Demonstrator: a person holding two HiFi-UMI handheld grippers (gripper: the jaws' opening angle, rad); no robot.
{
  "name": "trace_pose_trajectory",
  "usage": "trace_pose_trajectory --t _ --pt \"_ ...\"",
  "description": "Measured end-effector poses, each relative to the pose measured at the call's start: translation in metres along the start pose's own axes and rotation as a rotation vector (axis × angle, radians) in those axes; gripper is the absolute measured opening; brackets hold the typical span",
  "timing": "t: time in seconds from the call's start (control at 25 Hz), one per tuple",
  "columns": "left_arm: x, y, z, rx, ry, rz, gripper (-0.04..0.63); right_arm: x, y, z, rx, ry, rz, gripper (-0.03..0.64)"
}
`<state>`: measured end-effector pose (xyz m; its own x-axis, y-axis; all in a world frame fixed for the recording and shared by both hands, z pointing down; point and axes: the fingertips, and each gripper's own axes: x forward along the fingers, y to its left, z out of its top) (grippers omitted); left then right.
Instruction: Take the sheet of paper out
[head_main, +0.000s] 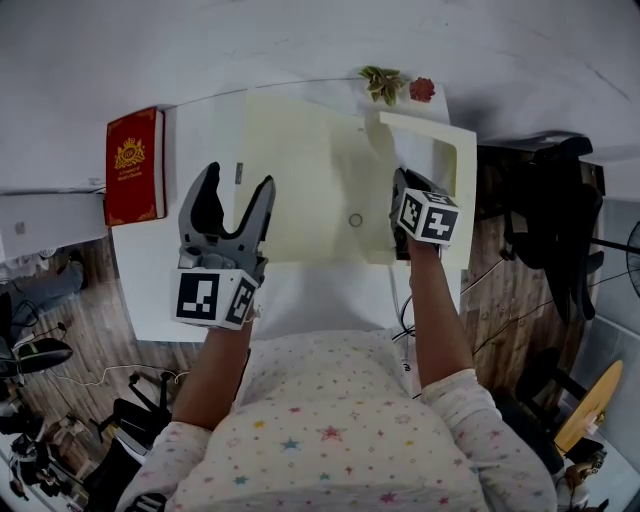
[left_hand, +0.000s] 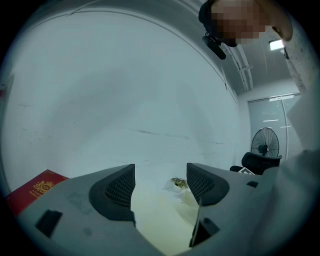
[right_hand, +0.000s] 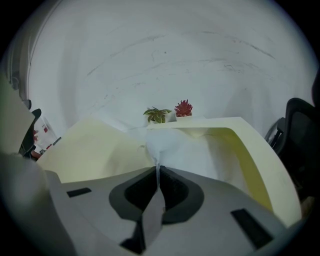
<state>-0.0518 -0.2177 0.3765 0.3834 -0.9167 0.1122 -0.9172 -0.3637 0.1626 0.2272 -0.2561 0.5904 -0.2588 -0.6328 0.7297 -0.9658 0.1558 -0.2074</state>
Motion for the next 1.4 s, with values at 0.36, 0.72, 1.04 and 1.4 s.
trace_pose_trajectory --t 0.36,0.72,1.04,1.4 --pt "-0.008 0.000 0.005 0.010 -0.009 -0.001 0.299 -0.005 0.017 0.004 0.020 -0.006 0.072 0.018" --pt "-0.020 0.004 0.011 0.017 -0.019 0.005 0.299 -0.012 0.036 0.012 0.022 -0.036 0.124 0.017" --pt "-0.029 0.005 0.013 0.023 -0.024 0.007 0.299 -0.020 0.054 0.014 0.058 -0.064 0.216 0.017" --pt "-0.037 -0.001 0.016 0.028 -0.033 -0.002 0.299 -0.035 0.071 0.012 0.093 -0.094 0.323 0.015"
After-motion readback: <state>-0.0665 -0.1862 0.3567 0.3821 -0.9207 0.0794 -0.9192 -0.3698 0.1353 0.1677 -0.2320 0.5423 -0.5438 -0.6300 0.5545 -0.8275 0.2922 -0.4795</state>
